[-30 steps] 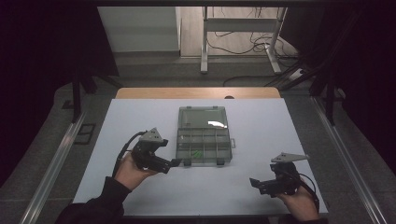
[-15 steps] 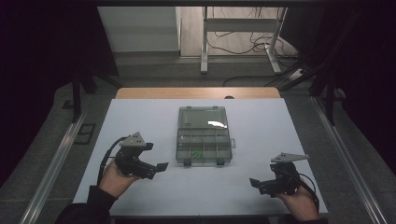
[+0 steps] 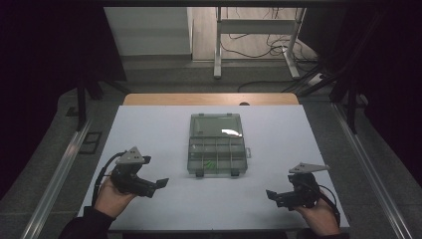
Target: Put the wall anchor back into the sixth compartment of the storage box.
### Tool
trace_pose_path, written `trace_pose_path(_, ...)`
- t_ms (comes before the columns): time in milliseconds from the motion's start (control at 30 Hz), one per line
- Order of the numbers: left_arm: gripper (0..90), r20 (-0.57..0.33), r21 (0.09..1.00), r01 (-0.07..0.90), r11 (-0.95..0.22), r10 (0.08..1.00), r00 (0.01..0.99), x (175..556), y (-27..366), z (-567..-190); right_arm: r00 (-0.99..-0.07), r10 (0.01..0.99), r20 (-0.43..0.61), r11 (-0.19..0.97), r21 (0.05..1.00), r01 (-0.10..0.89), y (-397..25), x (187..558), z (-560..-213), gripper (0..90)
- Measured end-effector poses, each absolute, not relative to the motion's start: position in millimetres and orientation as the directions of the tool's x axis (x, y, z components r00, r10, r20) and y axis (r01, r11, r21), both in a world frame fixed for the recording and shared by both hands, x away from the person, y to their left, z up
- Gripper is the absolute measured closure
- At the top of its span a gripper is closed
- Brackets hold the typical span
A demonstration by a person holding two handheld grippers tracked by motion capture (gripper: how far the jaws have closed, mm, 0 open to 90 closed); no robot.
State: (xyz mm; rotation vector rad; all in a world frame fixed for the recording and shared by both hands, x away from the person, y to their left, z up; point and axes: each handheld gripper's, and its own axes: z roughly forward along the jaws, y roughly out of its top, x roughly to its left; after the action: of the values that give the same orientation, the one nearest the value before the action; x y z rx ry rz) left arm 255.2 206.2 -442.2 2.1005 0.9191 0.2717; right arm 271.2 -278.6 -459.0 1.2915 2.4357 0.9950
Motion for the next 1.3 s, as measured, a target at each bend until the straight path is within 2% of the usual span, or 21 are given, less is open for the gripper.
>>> trace_pose_path(867, 0.0, -0.072, 0.740, 0.556, -0.378, 0.778, 0.624, 238.2, 244.1, -463.3, -0.599, 0.792, 0.114, 0.395, 0.653, 0.647, -277.7, 270.8, -458.9, 0.0)
trace_pose_path(1133, 0.0, -0.044, 0.712, 0.571, -0.408, 0.786, 0.616, 240.8, 245.6, -470.5, -0.599, 0.793, 0.111, 0.395, 0.654, 0.645, -277.9, 270.6, -458.8, 0.0)
trace_pose_path(1300, 0.0, -0.058, 0.711, 0.581, -0.396, 0.791, 0.610, 242.3, 246.2, -472.4, -0.602, 0.791, 0.110, 0.400, 0.651, 0.645, -277.2, 270.7, -459.1, 0.0)
